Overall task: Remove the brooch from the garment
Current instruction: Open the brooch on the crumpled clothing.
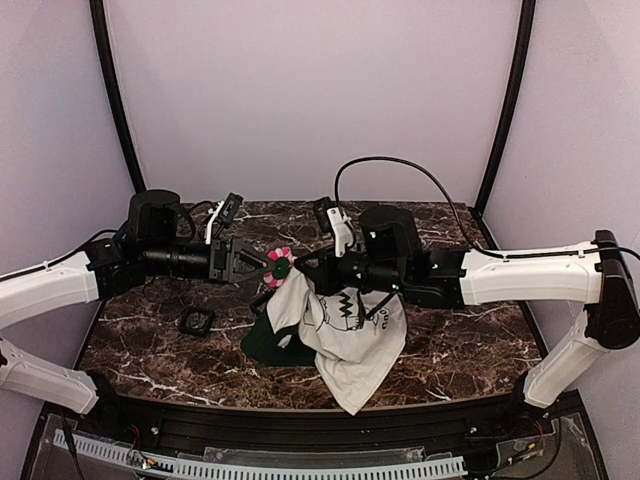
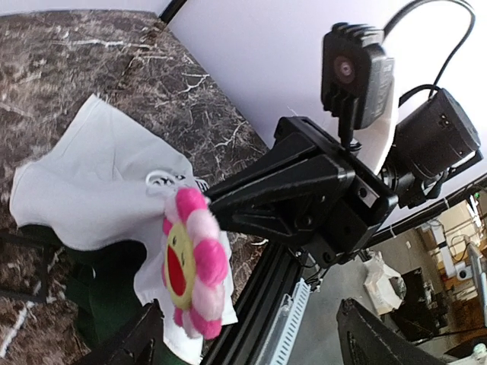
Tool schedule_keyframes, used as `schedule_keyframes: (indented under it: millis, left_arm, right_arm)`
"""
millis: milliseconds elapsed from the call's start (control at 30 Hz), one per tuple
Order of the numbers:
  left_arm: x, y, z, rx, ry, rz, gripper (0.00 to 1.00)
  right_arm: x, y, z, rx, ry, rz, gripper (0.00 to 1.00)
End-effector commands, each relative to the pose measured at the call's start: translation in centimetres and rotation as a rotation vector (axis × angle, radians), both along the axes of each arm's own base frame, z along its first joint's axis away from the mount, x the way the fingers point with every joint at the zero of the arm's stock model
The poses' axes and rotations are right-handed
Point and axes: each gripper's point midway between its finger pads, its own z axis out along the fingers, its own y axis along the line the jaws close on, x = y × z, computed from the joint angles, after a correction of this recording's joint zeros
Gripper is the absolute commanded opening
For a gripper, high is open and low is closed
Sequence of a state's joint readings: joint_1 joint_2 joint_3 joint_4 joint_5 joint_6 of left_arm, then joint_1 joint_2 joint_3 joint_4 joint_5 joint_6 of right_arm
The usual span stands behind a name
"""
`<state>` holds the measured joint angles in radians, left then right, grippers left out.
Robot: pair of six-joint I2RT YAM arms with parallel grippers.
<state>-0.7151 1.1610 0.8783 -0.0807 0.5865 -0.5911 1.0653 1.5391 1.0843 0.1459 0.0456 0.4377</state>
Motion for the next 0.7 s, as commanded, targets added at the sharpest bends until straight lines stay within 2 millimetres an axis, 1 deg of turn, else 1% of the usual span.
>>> schedule_keyframes:
  millis: [0, 33, 167, 367, 467, 533, 567, 667]
  left_arm:
    - [0.1, -0.6, -0.6, 0.031, 0.037, -0.035, 0.69]
    - [0.2, -0.7, -0.9, 0.039, 0.048, -0.037, 0.64]
    - [0.6, -0.9, -2.2, 0.080, 0.078, -0.030, 0.55]
    - [0.9, -1.1, -2.7, 0.083, 0.100, -0.023, 0.41]
    - [0.8, -1.2, -2.9, 0.068, 0.115, -0.028, 0.37]
    - [0.8, -1.5, -2.6, 0.039, 0.125, -0.034, 0.36]
    - [0.6, -1.6, -2.8, 0.035, 0.135, -0.043, 0.36]
    - [0.6, -1.9, -2.7, 0.009, 0.152, -0.051, 0.33]
  right_arm:
    - [0.1, 0.6, 1.1, 0.000, -0.051, -0.009, 0.00]
    - [-0.1, 0.7, 1.1, 0.000, -0.054, -0.006, 0.00]
    - [-0.2, 0.9, 1.2, -0.003, -0.066, -0.004, 0.00]
    - [-0.6, 1.4, 1.2, -0.015, -0.094, 0.009, 0.00]
    - [-0.8, 1.6, 1.0, -0.029, -0.109, 0.013, 0.00]
    - [-0.9, 1.7, 0.8, -0.037, -0.120, 0.015, 0.00]
    - [-1.0, 1.8, 0.9, -0.038, -0.129, 0.018, 0.00]
    - [-1.3, 1.8, 1.0, -0.038, -0.155, 0.019, 0.00]
